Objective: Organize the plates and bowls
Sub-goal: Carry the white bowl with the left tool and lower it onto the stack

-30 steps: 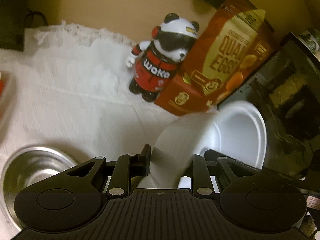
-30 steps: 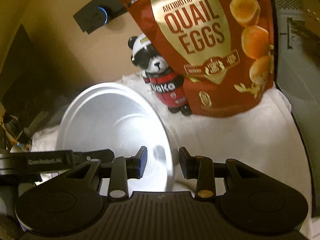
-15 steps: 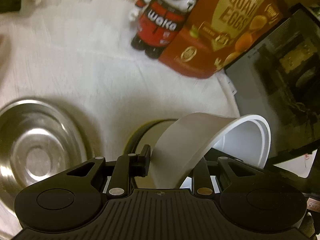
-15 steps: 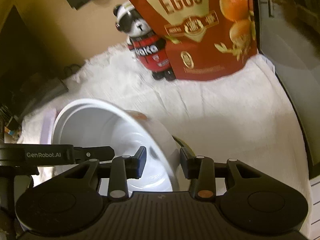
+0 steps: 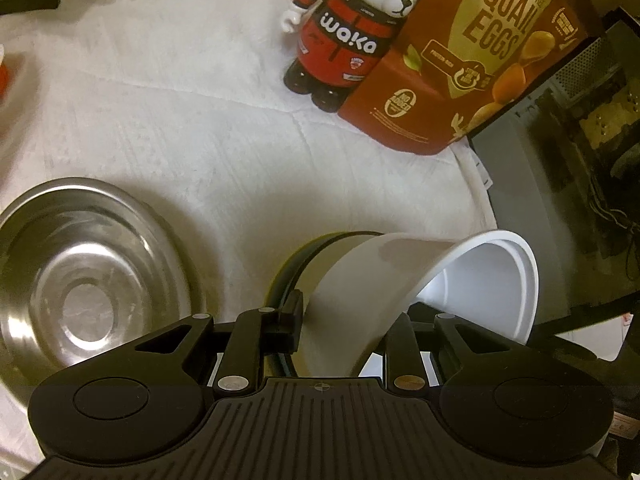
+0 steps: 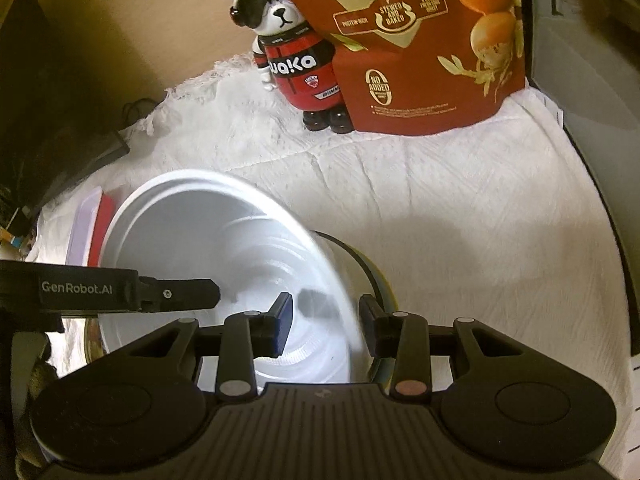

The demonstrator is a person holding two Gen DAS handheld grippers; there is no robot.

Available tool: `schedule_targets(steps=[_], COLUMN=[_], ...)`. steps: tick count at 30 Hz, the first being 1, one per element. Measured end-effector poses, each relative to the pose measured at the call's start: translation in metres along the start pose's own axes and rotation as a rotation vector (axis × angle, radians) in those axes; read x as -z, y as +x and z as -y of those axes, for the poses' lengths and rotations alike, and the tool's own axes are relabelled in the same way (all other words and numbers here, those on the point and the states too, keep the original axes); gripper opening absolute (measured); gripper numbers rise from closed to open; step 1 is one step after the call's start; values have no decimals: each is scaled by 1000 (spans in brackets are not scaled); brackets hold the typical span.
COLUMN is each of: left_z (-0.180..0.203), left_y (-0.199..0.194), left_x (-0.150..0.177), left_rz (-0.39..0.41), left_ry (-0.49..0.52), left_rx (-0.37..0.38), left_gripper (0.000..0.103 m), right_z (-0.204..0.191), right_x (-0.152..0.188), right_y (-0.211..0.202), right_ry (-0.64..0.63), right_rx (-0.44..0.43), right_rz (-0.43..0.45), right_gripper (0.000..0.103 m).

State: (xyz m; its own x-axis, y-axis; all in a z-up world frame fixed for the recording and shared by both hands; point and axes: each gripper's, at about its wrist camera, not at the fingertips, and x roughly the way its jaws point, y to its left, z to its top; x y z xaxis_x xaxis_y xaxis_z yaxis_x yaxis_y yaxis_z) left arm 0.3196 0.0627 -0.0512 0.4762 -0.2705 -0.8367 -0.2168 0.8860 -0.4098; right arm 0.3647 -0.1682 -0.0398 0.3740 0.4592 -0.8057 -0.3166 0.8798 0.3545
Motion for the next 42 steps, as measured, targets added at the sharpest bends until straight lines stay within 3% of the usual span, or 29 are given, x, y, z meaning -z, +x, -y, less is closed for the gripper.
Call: schedule_targets(steps=[9, 19, 25, 30, 42], left_z=[-1, 8, 15, 9, 18], left_y=[-6, -8, 2, 21, 4], left_x=[4, -11, -21, -26, -1], left_rz=[-32, -61, -24, -36, -11], left_ry=[22, 9, 69, 86, 153], left_rx=[-1, 23, 20, -58, -102], left_gripper=[25, 26, 28, 27, 27], right_z=[0, 5, 12, 10, 17], right_x=[1, -9, -10, -14, -2], right_y=[-6, -14, -3, 1, -1], right_ry=[-8, 12, 31, 1, 11], right_rx=[-54, -96, -55, 18, 18], right_rz=[-26, 11, 2, 31, 7], right_gripper=[37, 38, 36, 35, 35])
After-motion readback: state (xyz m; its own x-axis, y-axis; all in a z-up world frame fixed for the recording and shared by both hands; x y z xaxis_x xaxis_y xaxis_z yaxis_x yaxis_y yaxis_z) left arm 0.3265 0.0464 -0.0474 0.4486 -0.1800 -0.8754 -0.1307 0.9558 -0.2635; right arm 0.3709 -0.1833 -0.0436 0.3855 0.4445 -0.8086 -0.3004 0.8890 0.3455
